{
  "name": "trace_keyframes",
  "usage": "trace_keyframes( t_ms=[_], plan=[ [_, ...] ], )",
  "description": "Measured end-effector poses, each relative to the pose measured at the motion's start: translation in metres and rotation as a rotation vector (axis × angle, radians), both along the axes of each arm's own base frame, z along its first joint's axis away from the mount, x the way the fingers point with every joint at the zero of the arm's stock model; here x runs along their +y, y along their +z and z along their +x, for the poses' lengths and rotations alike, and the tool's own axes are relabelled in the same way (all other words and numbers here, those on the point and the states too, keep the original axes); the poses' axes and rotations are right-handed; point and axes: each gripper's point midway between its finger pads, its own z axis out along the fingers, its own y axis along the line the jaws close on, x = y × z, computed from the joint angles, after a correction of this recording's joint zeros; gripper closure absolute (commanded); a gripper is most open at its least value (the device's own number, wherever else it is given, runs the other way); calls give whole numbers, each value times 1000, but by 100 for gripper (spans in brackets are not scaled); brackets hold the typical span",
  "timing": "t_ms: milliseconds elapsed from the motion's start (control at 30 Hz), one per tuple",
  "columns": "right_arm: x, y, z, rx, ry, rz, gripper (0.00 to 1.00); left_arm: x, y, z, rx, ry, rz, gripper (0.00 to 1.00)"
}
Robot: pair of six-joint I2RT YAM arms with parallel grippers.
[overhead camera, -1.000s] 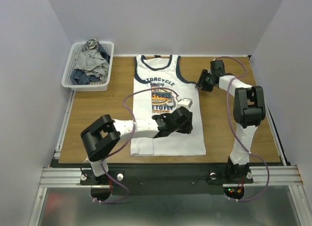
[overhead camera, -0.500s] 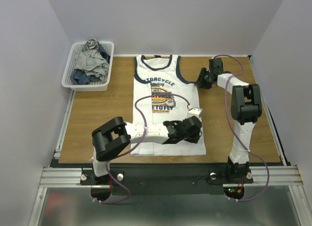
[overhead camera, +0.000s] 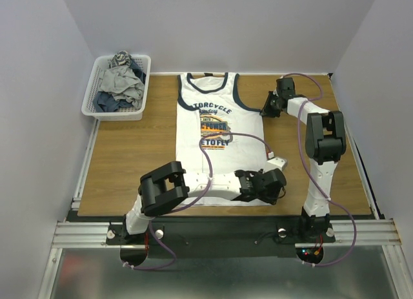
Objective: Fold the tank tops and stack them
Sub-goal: Fold the tank top
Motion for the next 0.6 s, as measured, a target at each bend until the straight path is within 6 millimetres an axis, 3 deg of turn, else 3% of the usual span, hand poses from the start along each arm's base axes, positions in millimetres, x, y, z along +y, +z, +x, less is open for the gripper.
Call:
trace_keyframes(
  t_ms=[233,600],
  plan=[
    [0,0,0,0,0,0,83,-4,-17,-9,6,7,68,50],
    [0,0,0,0,0,0,83,-6,-32,-14,2,13,114,62]
  ],
)
